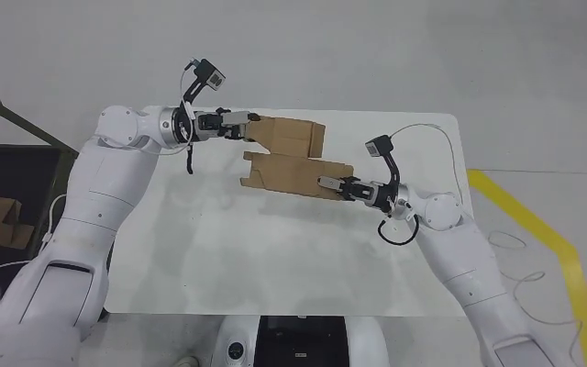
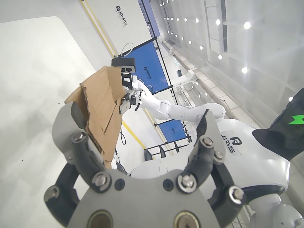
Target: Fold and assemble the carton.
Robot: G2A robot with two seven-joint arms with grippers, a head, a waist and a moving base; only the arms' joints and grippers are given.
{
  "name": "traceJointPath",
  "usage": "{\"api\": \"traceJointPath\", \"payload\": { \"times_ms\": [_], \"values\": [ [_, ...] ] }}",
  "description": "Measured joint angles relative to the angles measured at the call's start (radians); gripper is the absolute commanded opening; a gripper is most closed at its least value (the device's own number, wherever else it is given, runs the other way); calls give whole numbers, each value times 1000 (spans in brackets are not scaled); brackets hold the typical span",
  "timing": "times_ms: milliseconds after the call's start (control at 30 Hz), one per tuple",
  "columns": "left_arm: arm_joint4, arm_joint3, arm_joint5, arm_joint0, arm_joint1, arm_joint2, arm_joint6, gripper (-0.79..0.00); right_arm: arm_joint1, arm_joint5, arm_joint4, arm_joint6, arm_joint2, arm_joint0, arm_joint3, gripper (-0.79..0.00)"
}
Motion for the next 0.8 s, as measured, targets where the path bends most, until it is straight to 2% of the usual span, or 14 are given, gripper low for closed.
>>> {"api": "traceJointPath", "payload": {
  "times_ms": [67,167,233,433,467,533,800],
  "values": [
    [12,-2,-1,-1,0,3,1,0,0,1,-1,-4,-2,-1,-3,-785],
    [30,1,-6,-3,-1,6,6,-142,0,3,-4,-9,-5,0,-5,-785],
    [34,6,-5,-5,-1,8,5,-209,0,4,-4,-12,-6,1,-6,-785],
    [48,16,3,-10,-3,18,-3,-299,1,9,-3,-19,-5,1,-11,-785],
    [49,17,5,-11,-4,20,-4,-382,1,9,-3,-20,-4,1,-13,-785],
    [52,20,5,-12,-5,22,-4,-422,1,9,-3,-22,-4,1,-15,-785],
    [58,41,8,-25,-8,29,-8,-779,3,8,-8,-29,-4,1,-23,-785]
  ]
}}
